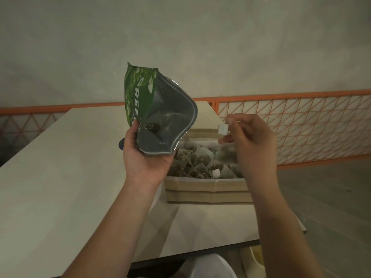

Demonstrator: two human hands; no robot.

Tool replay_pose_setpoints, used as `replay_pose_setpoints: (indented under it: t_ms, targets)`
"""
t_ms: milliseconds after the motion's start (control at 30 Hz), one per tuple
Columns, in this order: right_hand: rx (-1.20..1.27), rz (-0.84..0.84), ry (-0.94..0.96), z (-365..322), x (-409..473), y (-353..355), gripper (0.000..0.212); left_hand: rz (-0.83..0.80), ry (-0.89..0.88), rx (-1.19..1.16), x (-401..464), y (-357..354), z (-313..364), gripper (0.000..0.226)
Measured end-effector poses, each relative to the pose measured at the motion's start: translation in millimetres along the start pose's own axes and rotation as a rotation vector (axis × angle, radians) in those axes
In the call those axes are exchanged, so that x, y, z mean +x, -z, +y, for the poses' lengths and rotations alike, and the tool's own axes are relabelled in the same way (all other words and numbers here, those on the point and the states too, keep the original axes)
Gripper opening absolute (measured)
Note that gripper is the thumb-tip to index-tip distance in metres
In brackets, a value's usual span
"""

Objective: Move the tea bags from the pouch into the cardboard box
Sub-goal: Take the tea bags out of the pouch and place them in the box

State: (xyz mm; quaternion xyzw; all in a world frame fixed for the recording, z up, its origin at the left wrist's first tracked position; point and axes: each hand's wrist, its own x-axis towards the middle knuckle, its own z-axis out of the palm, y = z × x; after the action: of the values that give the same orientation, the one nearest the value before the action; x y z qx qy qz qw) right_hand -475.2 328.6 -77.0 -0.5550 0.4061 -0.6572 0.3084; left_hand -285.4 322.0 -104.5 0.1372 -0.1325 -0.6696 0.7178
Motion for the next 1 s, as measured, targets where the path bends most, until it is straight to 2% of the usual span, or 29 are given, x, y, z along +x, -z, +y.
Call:
replay_pose_setpoints:
  t_ms: [200,300,400,500,600,633,700,767,833,900,1000]
  targets:
    - [-0.039,0.007,-0.066,17.6,10.7,9.9,0.011,-0.004,0.016,-0.027,-0.3,-0.7,-3.1,0.05]
    - [-0.307,-0.039,-0.049,39.8,12.0,11.0,0.013,-0.003,0.027,-0.027,-1.5,-2.0,-4.1,0.049]
    - [-0.542,-0.093,0.036,53.9,4.6,9.1,0.025,-0.005,0.036,-0.029,-3.4,-2.5,-4.7,0.05]
    - [-0.633,-0.276,0.125,53.9,-3.5,3.0,0.021,-0.019,0.035,-0.021,-4.1,-2.4,-4.0,0.052]
    - [-0.878,-0.553,0.002,47.1,-6.6,-1.6,0.047,-0.022,0.045,-0.017,-4.1,-2.9,-0.6,0.05]
    - [-0.945,-0.564,-0.027,43.9,-6.8,-3.0,0.052,-0.019,0.052,-0.019,-4.1,-2.7,1.2,0.049]
    - [-0.927,-0.434,0.045,37.0,-6.0,-6.8,0.051,-0.019,0.061,-0.012,-4.1,-1.8,4.2,0.048]
    - [-0.602,-0.256,0.126,23.6,-9.8,-16.7,0.045,-0.029,0.069,0.017,-4.9,-2.2,5.6,0.051]
    - [-0.305,-0.198,0.143,12.7,-10.8,-29.7,0.054,-0.03,0.064,0.064,-5.9,-4.3,5.4,0.06]
    - [-0.278,-0.175,0.257,5.8,-13.0,-41.1,0.05,-0.053,0.043,0.13,-8.2,-8.1,4.2,0.07]
    - [-0.292,-0.005,0.467,6.4,-18.5,-51.3,0.037,-0.123,0.041,0.173,-9.4,-12.5,3.5,0.073]
